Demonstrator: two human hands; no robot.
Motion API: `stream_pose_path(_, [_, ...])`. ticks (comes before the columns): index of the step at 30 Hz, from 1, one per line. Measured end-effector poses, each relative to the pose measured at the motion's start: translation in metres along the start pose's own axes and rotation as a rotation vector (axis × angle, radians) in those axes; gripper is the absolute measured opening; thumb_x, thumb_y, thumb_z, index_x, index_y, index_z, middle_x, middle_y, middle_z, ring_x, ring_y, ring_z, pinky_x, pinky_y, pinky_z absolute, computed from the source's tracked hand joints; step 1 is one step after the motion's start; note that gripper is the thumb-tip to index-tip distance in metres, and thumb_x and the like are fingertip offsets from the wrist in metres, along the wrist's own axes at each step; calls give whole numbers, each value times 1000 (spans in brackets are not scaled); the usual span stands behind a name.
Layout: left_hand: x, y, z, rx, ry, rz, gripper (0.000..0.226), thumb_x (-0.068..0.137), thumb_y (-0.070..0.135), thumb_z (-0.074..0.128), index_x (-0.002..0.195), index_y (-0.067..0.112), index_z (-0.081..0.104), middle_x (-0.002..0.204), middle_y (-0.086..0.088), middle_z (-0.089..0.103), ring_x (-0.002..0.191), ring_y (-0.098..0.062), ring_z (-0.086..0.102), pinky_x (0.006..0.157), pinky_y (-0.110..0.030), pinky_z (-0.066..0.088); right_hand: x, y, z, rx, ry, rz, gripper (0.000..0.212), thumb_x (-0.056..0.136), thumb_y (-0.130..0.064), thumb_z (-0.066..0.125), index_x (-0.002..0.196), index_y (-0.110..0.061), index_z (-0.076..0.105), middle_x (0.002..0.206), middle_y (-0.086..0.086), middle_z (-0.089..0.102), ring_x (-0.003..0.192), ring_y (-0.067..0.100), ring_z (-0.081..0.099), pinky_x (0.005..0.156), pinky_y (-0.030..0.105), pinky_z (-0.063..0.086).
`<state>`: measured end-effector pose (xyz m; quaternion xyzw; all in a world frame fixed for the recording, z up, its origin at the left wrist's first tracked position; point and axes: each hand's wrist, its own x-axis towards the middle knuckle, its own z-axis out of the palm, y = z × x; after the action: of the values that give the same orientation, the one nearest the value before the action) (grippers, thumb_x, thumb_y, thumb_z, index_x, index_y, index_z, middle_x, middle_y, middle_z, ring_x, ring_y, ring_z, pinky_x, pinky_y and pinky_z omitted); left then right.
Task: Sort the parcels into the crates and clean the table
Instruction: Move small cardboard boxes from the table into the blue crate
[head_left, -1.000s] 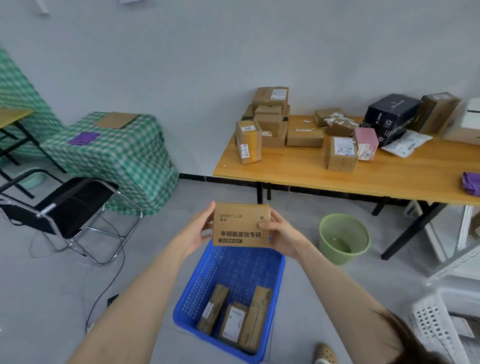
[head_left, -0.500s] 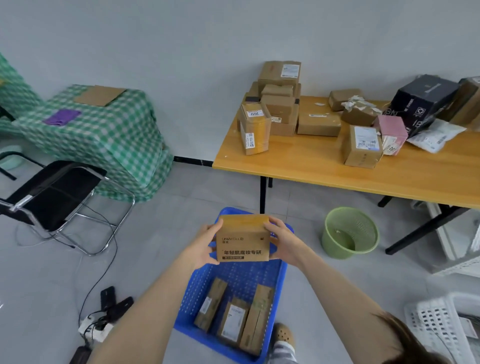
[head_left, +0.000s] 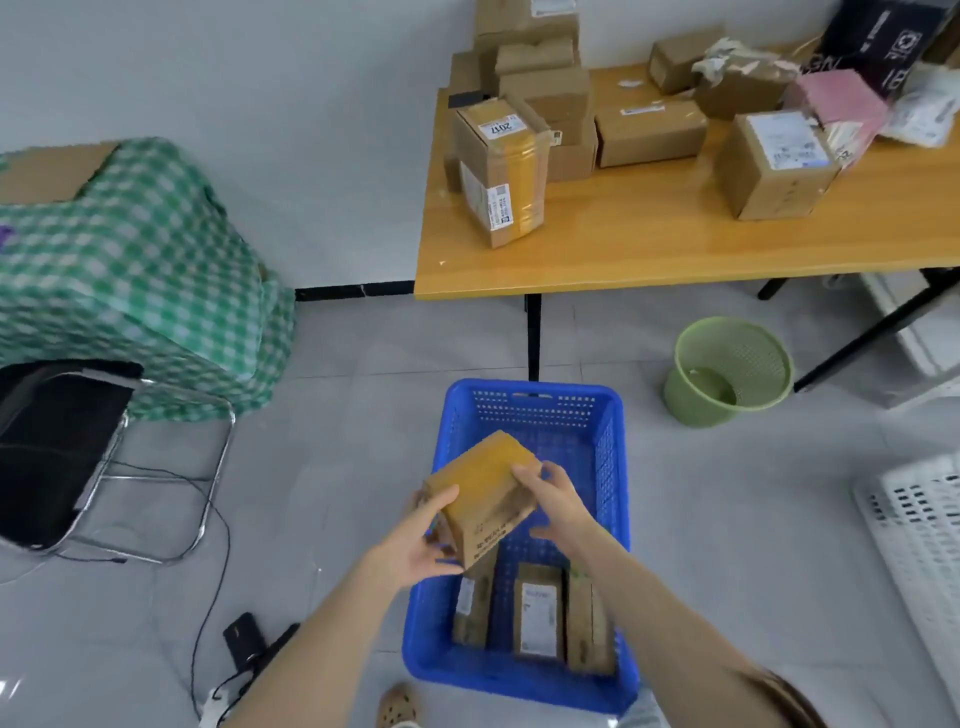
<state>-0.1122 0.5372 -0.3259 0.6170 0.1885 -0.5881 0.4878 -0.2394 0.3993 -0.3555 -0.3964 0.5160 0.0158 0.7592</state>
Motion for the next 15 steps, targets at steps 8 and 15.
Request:
stream_pose_path(8, [95,-69,-51,-135,-87,-102,48,82,8,67,125,7,46,102,-23,64,80,-35,70,67,-46,58,56,121,44,126,-136,218,95,76,-34,78,143,-46,13,121,-7,58,99,17,63,75,46,56])
stream_pose_path(15, [177,-133,-87,399,67,-146,25,81,14,63,102,16,49,105,-6,59,95,-18,56,78,-36,47,126,227,40,131,-5,286,109,58,-17,79,146,-42,19,128,-7,52,98,21,62,69,36,57])
